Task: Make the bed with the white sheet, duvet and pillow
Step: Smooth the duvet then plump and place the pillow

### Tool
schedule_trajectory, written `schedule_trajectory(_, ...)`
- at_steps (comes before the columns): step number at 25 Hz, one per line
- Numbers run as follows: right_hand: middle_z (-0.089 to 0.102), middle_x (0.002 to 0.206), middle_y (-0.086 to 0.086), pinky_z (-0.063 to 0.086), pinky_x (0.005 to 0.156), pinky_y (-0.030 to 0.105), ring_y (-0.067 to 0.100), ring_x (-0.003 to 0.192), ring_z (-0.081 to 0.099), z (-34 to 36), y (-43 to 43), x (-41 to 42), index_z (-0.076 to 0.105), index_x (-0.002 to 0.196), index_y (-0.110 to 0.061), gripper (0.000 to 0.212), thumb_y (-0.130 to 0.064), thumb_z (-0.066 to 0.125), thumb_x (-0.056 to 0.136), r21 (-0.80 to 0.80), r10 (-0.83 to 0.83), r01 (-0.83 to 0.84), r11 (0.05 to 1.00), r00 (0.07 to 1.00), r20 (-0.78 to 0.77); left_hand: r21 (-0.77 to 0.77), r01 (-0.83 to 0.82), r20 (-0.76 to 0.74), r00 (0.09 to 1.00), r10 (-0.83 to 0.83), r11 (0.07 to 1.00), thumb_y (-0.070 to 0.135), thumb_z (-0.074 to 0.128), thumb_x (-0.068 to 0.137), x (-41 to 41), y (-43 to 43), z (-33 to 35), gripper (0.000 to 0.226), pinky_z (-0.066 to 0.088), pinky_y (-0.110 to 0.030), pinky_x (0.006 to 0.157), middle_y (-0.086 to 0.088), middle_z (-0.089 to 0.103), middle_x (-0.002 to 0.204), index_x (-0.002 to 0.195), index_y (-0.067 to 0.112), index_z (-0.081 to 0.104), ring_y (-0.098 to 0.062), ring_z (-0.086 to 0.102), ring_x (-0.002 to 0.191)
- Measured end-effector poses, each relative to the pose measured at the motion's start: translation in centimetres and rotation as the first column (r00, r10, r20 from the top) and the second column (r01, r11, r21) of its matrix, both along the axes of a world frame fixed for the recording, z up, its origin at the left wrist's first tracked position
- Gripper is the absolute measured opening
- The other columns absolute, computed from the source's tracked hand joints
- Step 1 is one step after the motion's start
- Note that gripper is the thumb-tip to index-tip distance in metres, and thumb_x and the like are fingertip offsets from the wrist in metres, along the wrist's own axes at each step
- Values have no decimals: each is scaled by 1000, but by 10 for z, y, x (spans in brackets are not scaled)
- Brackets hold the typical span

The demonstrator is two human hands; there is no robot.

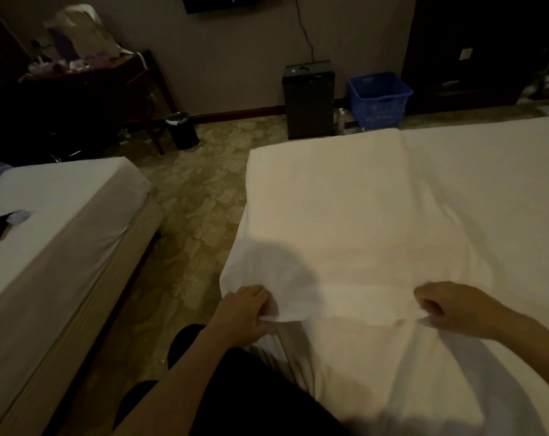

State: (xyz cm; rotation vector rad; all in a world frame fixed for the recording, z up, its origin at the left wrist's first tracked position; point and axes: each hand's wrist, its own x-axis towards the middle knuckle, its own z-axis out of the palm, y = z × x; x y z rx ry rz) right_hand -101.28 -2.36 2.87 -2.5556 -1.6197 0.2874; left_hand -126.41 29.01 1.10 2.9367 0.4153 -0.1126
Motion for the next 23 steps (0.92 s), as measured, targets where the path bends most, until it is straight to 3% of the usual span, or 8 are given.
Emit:
schedule_trajectory(1,48,70,-9,39,58,24,5,62,47,22,3,-3,36,64,-31,33,-26,64,79,-110,-48,32,993,988,-149,-85,-19,101,995,28,996,47,40,73,-3,0,10,39,49,-36,71,5,60,91,91,19,60,-16,57,83)
schedule_trajectory(3,54,70,-5,44,64,32,4,61,50,59,23,-10,48,63,-26,26,-34,64,83,48,-44,70,996,909,-413,-85,-29,434,899,64,996,40,45,77,6,-5,32,27,50,-38,58,6,58,72,76,18,60,-13,54,64)
schedule_trajectory(6,59,72,-1,42,63,35,21,68,56,78,87,-14,60,72,-20,34,-45,43,88,538,-132,178,824,984,-123,-6,-125,660,745,98,992,36,45,86,62,-23,60,26,50,-35,70,2,64,87,91,17,62,-17,59,77)
schedule_trajectory(8,64,106,9,42,81,43,33,98,58,68,133,-12,65,105,-19,51,-50,30,87,504,-241,174,846,968,70,66,-229,618,773,140,971,45,38,88,101,-26,67,43,43,-44,93,-3,61,122,116,20,60,-22,57,110)
schedule_trajectory(10,42,145,10,24,103,57,38,131,37,40,155,-4,46,138,-27,67,-61,18,87,224,-328,288,931,930,167,115,-286,402,889,219,951,60,24,89,120,-16,50,64,17,-57,110,-3,32,153,141,26,40,-28,30,139)
schedule_trajectory(13,33,151,15,14,102,70,47,135,30,-15,151,-8,35,145,-27,78,-72,10,86,89,-292,278,956,923,251,56,-366,184,918,351,929,81,11,79,112,-8,-8,86,-15,-64,106,1,-16,159,151,36,-5,-29,-17,144)
schedule_trajectory(17,21,155,18,9,104,72,49,139,17,-40,150,-15,20,150,-23,86,-77,16,83,63,-267,260,964,928,261,74,-389,143,915,377,918,86,14,77,109,-15,-40,96,5,-70,102,-10,13,159,151,25,22,-41,10,143)
schedule_trajectory(23,26,152,20,13,103,72,49,136,22,-36,159,-10,24,148,-21,86,-76,15,84,54,-326,323,945,914,240,48,-387,180,910,373,921,86,16,77,113,-5,-38,97,17,-74,99,-11,19,157,150,23,26,-43,18,140)
